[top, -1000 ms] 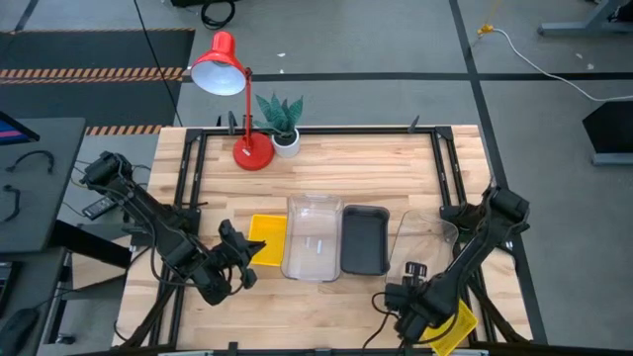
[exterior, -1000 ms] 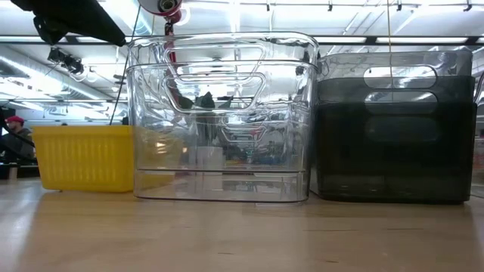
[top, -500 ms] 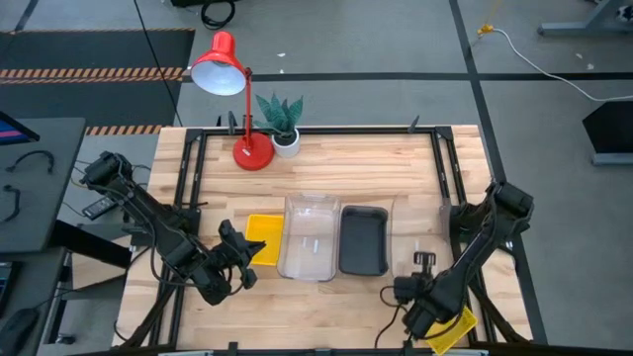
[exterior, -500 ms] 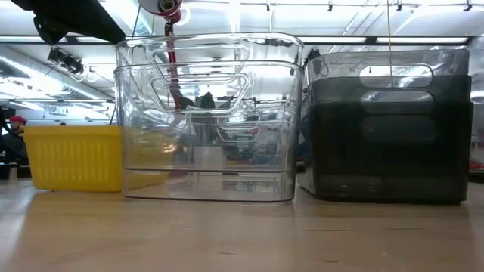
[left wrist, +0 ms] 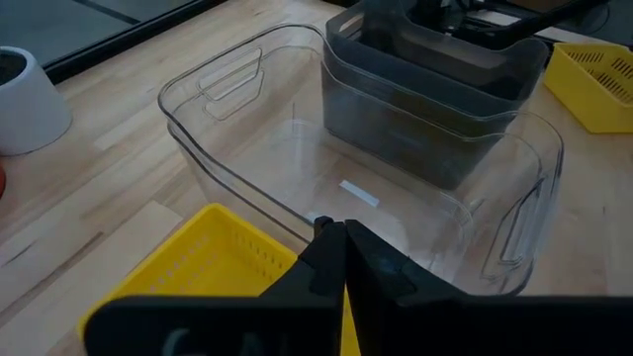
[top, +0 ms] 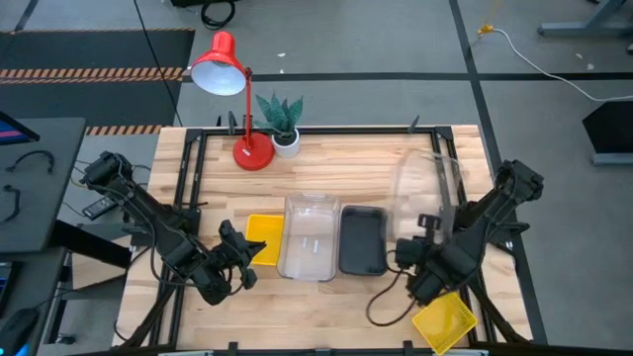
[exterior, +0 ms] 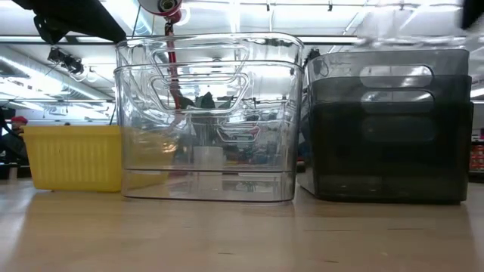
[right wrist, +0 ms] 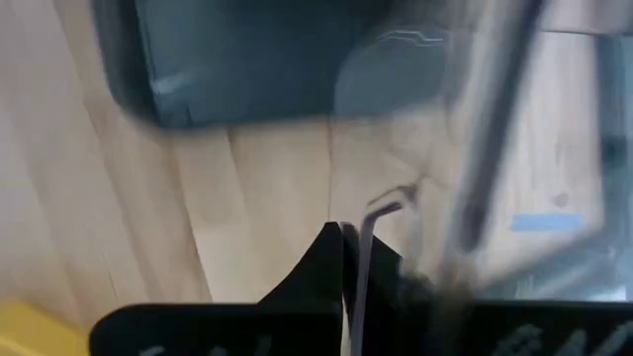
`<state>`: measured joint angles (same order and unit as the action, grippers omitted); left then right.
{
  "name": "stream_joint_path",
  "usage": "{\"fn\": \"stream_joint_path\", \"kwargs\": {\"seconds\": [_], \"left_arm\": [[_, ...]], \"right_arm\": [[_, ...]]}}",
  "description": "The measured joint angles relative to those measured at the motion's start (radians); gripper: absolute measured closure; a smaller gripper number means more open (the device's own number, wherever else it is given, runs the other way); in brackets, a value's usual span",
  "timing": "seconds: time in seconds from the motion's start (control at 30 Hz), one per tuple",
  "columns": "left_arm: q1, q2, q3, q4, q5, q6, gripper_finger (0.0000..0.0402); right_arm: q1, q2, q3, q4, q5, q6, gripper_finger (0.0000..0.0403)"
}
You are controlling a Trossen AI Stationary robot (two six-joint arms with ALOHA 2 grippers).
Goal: Stack baskets by color
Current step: Stack the transparent bin on the center transparent bin
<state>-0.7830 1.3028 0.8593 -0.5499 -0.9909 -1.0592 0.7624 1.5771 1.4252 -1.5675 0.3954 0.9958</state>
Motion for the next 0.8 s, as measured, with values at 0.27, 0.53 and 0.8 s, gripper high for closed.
{"fn": "stream_joint_path", "kwargs": {"seconds": [0.27,0.53,0.8], "left_arm": [[0.000,0.000,0.000,0.000,0.000,0.000,0.0393],[0.000,0.000,0.000,-0.002,0.000,0.000,0.0384],[0.000,0.000,0.000,-0.005,0.000,0.000,0.0393]], "right_arm": [[-0.149,0.180,0.325,0.045,0.094,-0.282,0.0400],[-0.244,0.391,0.599,0.210,0.055,-0.495,0.0398],[-0.300,0.587,0.834,0.221,0.009,-0.580,0.0398]]}}
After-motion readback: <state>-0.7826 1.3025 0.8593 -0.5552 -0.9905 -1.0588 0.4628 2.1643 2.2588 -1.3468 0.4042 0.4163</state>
